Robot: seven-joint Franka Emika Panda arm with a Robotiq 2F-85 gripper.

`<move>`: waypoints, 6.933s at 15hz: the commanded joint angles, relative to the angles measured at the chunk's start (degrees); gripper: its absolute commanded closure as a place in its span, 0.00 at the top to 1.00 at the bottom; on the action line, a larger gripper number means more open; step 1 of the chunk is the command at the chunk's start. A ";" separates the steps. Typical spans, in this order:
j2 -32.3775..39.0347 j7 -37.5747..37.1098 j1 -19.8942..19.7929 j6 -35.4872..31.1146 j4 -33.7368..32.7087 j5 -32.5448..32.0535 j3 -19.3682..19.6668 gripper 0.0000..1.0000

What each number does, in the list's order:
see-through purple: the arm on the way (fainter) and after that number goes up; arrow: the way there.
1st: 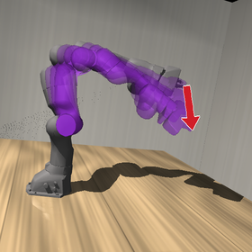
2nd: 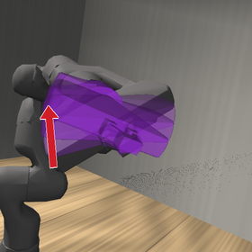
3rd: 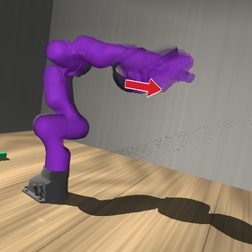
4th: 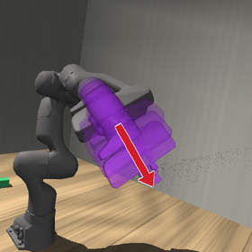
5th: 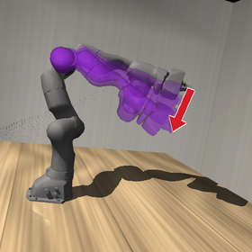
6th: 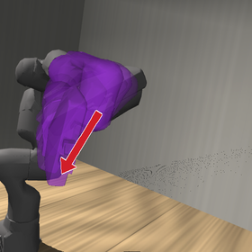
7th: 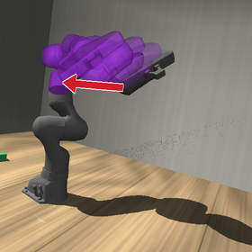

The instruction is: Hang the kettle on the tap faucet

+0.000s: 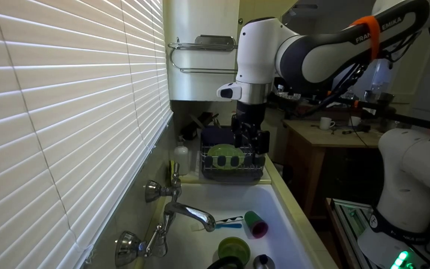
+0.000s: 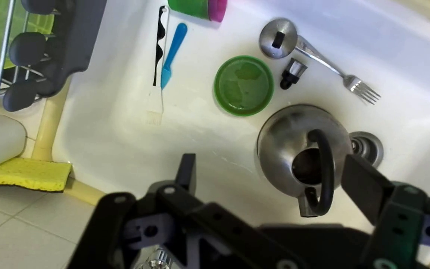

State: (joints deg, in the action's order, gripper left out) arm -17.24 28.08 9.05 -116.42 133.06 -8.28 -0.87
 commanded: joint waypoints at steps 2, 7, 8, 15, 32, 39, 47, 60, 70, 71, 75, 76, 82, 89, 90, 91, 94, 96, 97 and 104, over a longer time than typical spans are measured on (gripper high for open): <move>0.44 -2.73 0.99 -2.07 1.77 0.19 -2.61 1.00; -2.13 -4.11 4.70 -17.32 12.41 10.16 -4.50 1.00; -2.86 -4.48 5.33 -21.19 14.87 12.31 -4.64 1.00; -1.11 -3.80 6.25 -29.81 17.87 14.06 -3.98 1.00; 7.23 15.63 20.75 -53.90 23.10 40.93 2.30 1.00; 9.23 24.04 25.67 -55.11 22.32 49.48 6.23 1.00; 13.50 43.32 30.00 -54.70 20.75 65.91 10.61 1.00; 26.46 59.17 28.81 -51.07 11.90 85.26 9.27 1.00; 28.59 59.93 29.08 -52.88 12.06 86.39 8.33 0.57; 28.22 59.85 29.23 -53.16 12.49 86.27 8.25 0.63; 27.73 60.27 29.27 -53.82 13.21 86.68 7.75 0.49; 27.91 60.31 29.31 -53.91 13.22 86.60 7.67 0.45; 27.95 61.68 29.29 -54.59 13.90 87.86 7.15 0.26; 26.46 60.12 29.82 -55.57 15.17 87.21 6.92 0.05; 25.75 60.17 29.86 -55.80 15.35 87.31 6.81 0.05; 25.12 59.86 30.00 -56.18 15.69 87.02 6.71 0.05; 21.73 58.73 30.58 -57.37 17.50 86.24 6.16 0.05; 19.61 57.97 30.97 -59.09 18.96 85.82 5.88 0.05; 18.42 58.09 31.10 -59.76 19.53 85.96 5.74 0.05; 9.33 57.65 30.37 -56.39 22.49 81.93 5.74 0.05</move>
State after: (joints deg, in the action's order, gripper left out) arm -0.68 84.18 39.61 -174.03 152.39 75.38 4.69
